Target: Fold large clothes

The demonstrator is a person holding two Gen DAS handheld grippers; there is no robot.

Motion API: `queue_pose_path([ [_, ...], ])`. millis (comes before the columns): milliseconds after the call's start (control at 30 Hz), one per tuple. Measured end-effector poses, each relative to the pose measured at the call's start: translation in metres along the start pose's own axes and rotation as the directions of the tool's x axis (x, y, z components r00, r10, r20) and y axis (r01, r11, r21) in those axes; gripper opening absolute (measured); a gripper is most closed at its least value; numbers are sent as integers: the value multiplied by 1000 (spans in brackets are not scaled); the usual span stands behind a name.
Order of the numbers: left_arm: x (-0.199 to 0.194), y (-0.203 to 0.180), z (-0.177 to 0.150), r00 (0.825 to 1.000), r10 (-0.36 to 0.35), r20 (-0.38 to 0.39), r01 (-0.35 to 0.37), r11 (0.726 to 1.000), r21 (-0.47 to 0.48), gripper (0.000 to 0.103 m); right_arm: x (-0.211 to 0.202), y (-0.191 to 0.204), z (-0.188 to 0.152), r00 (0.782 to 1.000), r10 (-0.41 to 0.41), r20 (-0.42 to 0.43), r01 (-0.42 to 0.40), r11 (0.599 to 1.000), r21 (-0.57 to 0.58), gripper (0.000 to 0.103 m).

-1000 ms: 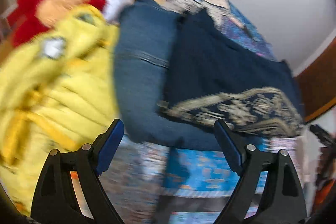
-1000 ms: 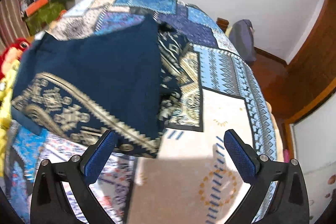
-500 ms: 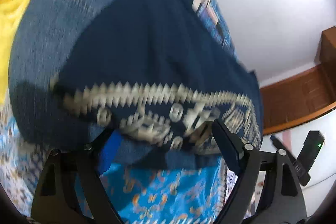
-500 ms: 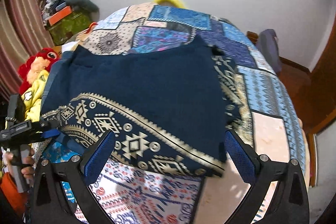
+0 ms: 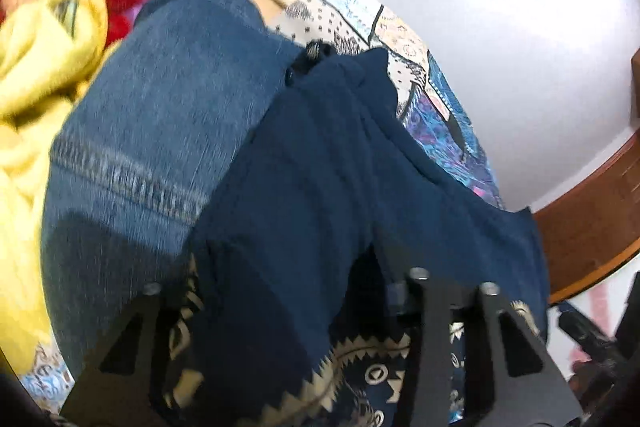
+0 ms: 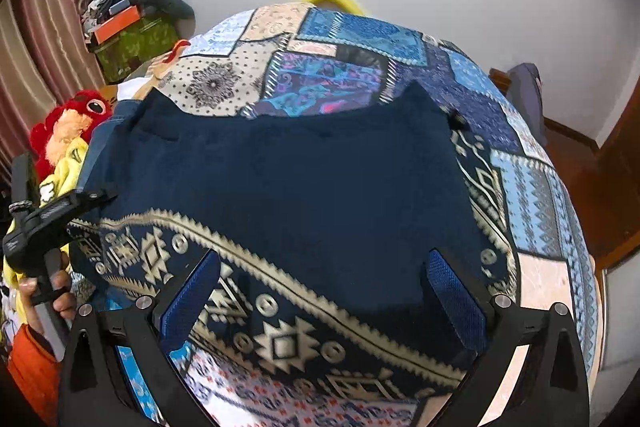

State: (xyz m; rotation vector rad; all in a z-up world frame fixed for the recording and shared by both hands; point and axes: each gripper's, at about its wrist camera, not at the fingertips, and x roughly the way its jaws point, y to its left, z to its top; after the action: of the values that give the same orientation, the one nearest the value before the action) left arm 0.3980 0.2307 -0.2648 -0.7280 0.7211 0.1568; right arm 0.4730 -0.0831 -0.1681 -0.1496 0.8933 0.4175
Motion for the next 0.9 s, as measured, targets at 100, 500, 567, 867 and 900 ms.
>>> queue_pose_path([
  [100,-5,-12,13,1000,9,28,-10,999,36,22,3,11,9,1000,5,18,-5,1000,5,102],
  [500,-47,-95,54,990,-119,71,110,987,121,18,56,51,-6,999,-24,-37,22,998,-63,103],
  [567,-48,-126,54,991,-112,71,98,978,182,18,52,45,-3,996,19,-85,-25,998,-64,103],
  [867,-37,-281,15,987,-160,23,134,889,438,18,-46,-63,-23,999,34,11,-35,990,139,103],
  [900,-31,-298,2,986,-164,-2,147,875,462,18,-58,-80,-28,1000,8,28,-12,986,167,103],
])
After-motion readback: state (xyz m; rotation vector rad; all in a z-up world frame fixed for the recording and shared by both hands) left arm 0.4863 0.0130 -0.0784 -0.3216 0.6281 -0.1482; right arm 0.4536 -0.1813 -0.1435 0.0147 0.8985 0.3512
